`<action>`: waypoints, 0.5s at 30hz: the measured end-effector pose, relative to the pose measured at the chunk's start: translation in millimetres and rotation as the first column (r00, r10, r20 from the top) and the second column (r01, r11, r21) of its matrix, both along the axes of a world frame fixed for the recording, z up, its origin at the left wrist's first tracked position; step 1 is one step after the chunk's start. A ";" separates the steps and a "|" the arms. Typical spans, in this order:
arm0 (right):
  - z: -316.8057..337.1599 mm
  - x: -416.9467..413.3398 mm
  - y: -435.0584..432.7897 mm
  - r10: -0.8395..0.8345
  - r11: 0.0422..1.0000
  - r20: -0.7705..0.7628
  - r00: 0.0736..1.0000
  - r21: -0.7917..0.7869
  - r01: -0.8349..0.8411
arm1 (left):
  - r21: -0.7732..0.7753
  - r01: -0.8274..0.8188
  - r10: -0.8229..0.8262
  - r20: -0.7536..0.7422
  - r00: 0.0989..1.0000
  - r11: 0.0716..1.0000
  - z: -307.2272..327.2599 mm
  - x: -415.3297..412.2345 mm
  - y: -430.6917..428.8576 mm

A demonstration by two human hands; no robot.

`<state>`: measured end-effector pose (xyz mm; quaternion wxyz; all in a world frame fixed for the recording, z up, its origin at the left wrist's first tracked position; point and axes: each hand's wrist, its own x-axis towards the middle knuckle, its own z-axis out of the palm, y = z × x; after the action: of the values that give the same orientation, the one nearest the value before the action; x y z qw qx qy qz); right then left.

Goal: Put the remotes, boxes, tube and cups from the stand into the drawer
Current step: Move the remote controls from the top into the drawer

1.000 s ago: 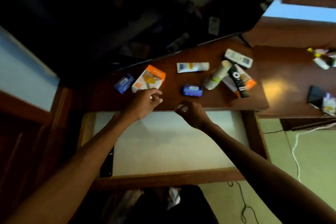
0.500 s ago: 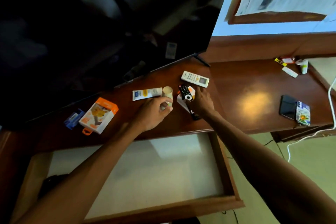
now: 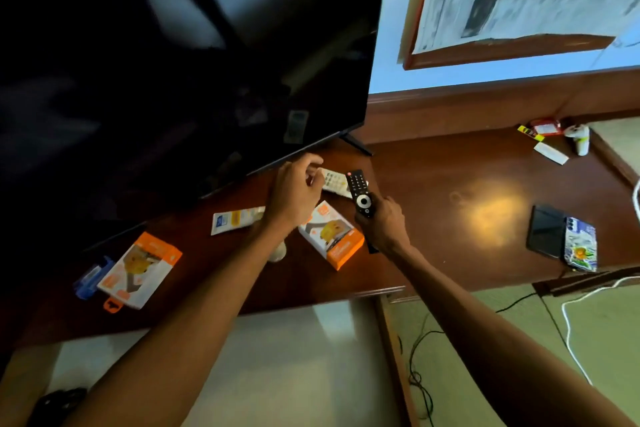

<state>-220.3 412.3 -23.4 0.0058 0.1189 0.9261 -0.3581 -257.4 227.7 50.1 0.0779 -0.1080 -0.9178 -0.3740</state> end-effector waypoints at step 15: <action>-47.0 -26.4 67.2 -0.064 0.996 -0.044 0.997 -0.064 0.061 | -0.673 0.430 -0.176 0.414 0.893 0.602 -125.0 -132.3 80.1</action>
<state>-246.7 479.5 -70.4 -0.0228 0.1393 0.9100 -0.3897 -389.7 307.8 -74.9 -0.1817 -0.2276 -0.9565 0.0183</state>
